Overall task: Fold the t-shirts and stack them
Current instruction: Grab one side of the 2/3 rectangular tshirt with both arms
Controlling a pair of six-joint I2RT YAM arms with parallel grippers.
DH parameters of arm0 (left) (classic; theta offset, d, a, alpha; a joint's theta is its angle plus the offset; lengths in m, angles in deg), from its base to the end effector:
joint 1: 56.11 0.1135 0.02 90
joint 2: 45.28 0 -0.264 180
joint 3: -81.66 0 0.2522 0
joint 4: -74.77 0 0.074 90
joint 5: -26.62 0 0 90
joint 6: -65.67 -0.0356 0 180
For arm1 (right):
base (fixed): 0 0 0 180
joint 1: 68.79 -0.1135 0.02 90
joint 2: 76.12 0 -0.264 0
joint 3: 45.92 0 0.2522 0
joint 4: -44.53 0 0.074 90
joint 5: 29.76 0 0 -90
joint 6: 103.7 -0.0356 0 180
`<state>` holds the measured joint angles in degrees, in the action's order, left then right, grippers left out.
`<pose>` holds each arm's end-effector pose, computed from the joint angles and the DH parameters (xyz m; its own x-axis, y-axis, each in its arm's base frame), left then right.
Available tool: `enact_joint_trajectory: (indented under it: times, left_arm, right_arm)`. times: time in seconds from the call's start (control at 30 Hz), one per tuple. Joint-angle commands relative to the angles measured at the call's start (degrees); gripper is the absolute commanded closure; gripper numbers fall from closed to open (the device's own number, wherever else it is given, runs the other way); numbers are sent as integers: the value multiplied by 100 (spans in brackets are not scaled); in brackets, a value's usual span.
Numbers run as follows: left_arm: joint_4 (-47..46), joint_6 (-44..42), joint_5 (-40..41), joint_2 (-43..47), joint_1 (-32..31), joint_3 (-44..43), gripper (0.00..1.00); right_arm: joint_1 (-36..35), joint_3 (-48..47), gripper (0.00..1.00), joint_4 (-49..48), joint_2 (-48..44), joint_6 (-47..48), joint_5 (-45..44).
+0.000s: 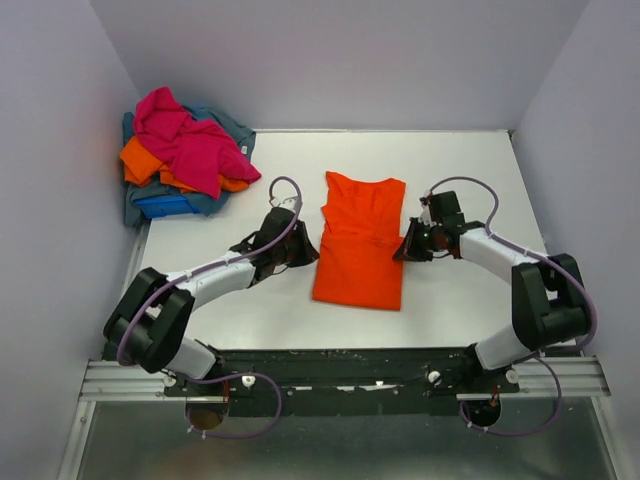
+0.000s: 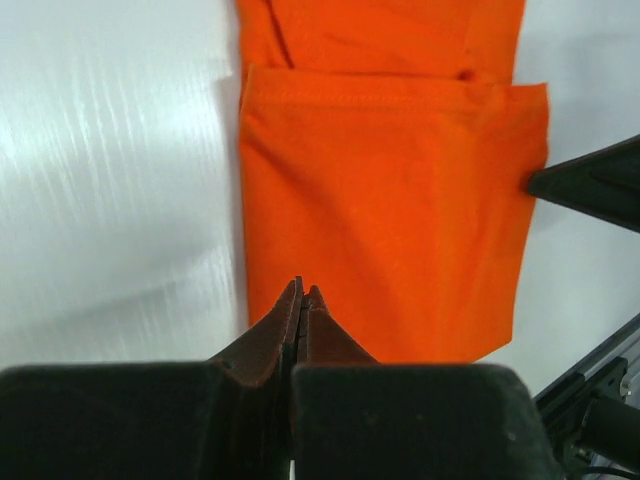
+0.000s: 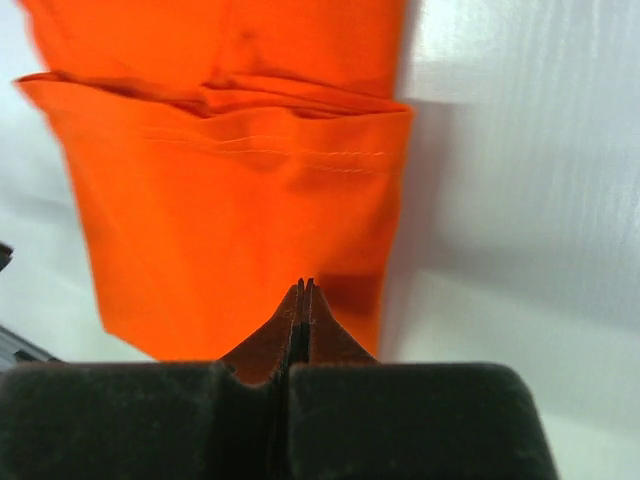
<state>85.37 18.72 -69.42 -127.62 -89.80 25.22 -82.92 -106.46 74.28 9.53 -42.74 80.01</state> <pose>0.2472 -0.1693 0.1999 -0.7863 -0.2917 -0.5447 0.1167 0.7956 -0.5945 0.2785 0.0825 0.1818 -0.8965 0.2454 -0.3689 0.0190 0.8532 0.5212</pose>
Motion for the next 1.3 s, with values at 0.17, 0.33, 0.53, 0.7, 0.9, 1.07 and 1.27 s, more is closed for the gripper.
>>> enact_joint_trajectory:
  times: [0.17,0.33,0.53,0.7,0.9,1.07,1.27]
  left_arm:
    - [-203,318,-90,-572,-76,207,100]
    - [-273,459,208,-239,-181,505,100]
    - [7,529,420,543,-217,734,99]
    - [596,608,560,1123,-410,857,83]
    - [1142,801,560,1607,-735,1120,62]
    - [1221,889,560,1792,-770,1384,60]
    - [826,986,288,1564,-779,1569,60]
  right_arm:
    - [33,-515,99,326,1068,-85,-896]
    - [33,-744,99,387,1182,-41,-966]
    - [24,-728,95,747,596,56,-1054]
    - [-54,-43,69,1248,-731,30,-1362]
    - [-528,1117,56,1618,-1813,-444,-1177]
    - [-749,1830,56,1442,-2491,-840,-826]
    - [-890,1892,59,1232,-2299,-911,-799]
